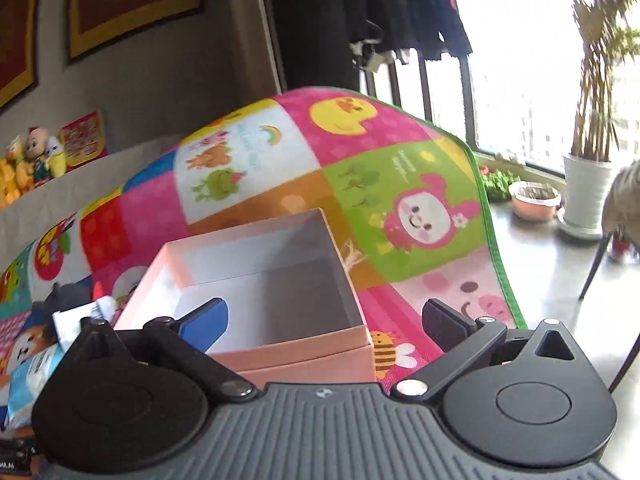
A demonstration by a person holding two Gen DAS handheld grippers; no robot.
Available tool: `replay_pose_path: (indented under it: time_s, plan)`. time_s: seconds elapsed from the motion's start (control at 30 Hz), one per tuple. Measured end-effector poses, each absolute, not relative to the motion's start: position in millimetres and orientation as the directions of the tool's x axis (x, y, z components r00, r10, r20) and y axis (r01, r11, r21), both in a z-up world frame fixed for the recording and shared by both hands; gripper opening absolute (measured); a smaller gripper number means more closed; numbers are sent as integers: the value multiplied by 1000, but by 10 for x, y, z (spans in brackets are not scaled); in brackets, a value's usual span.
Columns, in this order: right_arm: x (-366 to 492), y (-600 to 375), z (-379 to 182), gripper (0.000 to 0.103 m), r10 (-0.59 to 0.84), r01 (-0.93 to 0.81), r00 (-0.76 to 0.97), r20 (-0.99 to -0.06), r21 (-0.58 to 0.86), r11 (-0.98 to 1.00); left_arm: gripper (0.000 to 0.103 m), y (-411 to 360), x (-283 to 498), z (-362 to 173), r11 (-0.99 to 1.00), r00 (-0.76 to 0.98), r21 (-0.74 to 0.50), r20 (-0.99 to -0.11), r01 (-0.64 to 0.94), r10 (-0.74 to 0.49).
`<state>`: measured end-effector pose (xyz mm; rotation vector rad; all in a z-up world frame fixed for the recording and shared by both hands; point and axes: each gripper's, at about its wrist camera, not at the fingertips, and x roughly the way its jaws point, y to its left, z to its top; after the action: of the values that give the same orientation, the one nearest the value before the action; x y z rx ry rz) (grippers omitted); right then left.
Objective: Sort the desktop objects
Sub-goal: 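Move the right tool toward the white yogurt bottle with red cap, then close the right gripper on the white yogurt bottle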
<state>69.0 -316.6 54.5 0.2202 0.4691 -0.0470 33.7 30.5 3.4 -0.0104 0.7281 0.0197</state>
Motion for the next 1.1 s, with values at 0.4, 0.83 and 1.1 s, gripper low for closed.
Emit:
replay_pose_path:
  time_s: [0.4,0.83,1.1]
  plan:
    - [825,-2760,524,103,128,-30,873,-471,211,977,103,369,323,44,1000,747,-7,-665,-21,11]
    - [113,-1686,349,50,461,-552,659,-595,34,833,103,356,349,36,1000,750,-1,-661,-27,19]
    - [327,-1836,231,22,484,-498,523,-702,209,842,103,396,324,32,999,750,-1,-660,-35,25]
